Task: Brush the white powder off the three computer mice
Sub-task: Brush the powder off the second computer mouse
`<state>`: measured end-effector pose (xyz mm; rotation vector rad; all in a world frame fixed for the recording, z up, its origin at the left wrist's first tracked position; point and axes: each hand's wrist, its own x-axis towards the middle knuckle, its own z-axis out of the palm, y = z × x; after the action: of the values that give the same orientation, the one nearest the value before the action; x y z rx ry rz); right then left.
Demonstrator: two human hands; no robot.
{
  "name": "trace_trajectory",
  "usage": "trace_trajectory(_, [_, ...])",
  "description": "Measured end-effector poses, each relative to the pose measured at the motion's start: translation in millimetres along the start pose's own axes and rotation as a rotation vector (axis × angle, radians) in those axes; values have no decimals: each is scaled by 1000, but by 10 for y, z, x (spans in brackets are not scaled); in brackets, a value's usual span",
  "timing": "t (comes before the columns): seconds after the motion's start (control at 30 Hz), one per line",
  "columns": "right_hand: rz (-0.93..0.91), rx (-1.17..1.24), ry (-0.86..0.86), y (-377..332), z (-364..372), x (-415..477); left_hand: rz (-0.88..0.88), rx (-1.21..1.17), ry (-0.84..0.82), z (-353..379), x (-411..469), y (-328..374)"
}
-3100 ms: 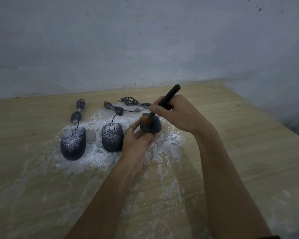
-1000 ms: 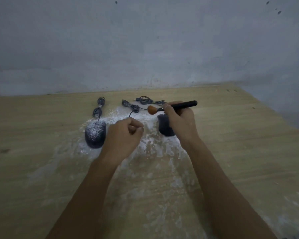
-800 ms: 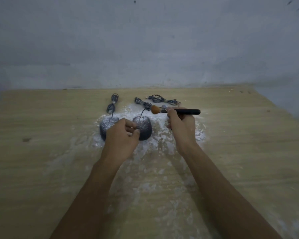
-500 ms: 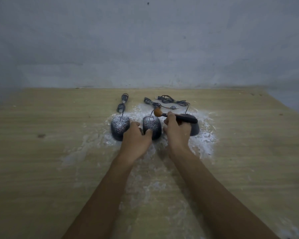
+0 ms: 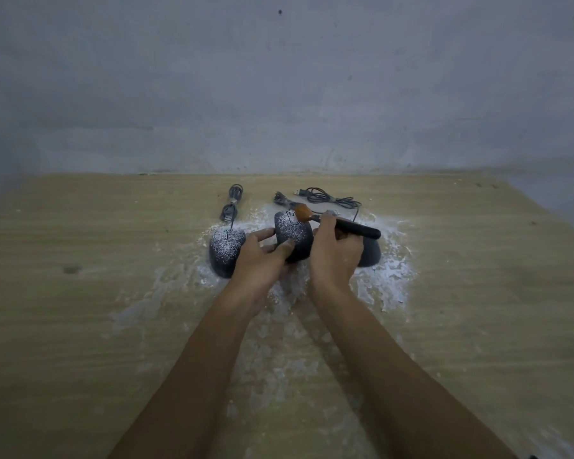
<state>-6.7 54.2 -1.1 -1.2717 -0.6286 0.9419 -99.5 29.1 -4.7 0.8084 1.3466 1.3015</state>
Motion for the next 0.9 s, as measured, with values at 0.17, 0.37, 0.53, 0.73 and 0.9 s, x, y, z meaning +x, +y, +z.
trace_trajectory(0.17, [-27,54,29,-193,49,170,34,-98,-36,-4,44,-13])
trace_trajectory(0.37, [-164,-200,-217,-402,89,520,54,-119,-63,-91,82,-119])
trace_trajectory(0.53, [-307,-387,-321,-363,168,713,88,-88,-96,-115,126,-185])
trace_trajectory(0.73, [-366,-482,-465,-336,184,850,114,-55,-103,-117,161,-205])
trace_trajectory(0.9, [-443,-493,-354,-314,177,953,115,-45,-105,-125,173,-243])
